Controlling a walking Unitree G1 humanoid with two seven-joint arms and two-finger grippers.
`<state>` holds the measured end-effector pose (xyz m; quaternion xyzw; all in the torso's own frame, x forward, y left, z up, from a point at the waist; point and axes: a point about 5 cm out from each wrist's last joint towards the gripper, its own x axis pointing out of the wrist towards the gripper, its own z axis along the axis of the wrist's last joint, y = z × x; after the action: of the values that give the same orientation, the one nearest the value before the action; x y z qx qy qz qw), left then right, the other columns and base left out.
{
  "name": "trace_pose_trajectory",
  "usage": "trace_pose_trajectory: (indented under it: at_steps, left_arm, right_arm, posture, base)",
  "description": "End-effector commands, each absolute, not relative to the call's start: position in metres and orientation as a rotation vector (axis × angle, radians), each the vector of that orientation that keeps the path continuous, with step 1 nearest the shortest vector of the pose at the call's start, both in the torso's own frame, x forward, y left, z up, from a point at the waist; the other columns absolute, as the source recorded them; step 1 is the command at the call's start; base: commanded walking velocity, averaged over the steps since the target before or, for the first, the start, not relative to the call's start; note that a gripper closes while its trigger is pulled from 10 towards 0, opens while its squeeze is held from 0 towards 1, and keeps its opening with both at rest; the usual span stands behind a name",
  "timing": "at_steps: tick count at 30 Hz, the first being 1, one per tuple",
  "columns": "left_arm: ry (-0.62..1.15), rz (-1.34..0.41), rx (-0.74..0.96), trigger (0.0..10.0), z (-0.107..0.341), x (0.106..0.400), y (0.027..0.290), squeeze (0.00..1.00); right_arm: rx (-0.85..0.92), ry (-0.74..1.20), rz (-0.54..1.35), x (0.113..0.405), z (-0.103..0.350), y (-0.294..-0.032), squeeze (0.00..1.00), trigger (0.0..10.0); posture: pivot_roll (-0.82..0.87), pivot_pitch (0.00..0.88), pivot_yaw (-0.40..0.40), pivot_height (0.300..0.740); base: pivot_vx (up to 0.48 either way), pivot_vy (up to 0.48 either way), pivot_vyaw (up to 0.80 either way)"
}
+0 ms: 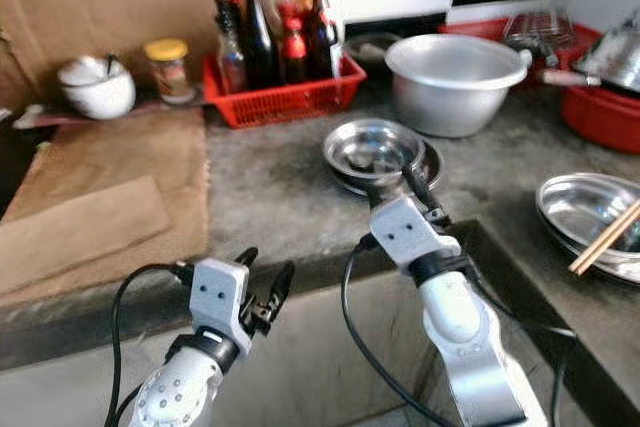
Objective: Kitchen organization
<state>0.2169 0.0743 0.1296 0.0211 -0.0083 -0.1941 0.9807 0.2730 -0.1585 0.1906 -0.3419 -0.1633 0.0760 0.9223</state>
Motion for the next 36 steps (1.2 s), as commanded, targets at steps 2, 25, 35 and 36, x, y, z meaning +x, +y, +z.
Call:
trace_pose_trajectory:
  at_steps: [2, 25, 35, 36]
  left_arm:
    - [-0.025, -0.407, 0.032, 10.0, 0.133, 0.215, 0.072, 0.00]
    - [-0.088, -0.495, -0.025, 10.0, 0.142, 0.210, 0.059, 0.00]
    - [-0.091, -0.504, -0.031, 10.0, 0.143, 0.210, 0.057, 0.00]
    - [-0.091, -0.504, -0.032, 10.0, 0.143, 0.210, 0.057, 0.00]
  right_arm:
    - [-0.737, -0.366, 0.160, 0.277, 0.197, -0.163, 0.00, 10.0]
    - [-1.003, -0.313, 0.492, 0.292, 0.211, -0.197, 0.00, 10.0]
    - [-1.138, -0.279, 0.512, 0.297, 0.215, -0.208, 0.00, 10.0]
    - [-1.153, -0.275, 0.515, 0.297, 0.214, -0.209, 0.00, 10.0]
  posture:
    - [0.08, 0.066, -0.001, 0.740]
    - [0.08, 0.057, -0.008, 0.740]
    - [0.07, 0.061, -0.012, 0.740]
    - [0.07, 0.061, -0.012, 0.740]
  base:
    - [0.000, 0.000, 0.00]
    - [0.000, 0.000, 0.00]
    - [0.000, 0.000, 0.00]
    - [0.000, 0.000, 0.00]
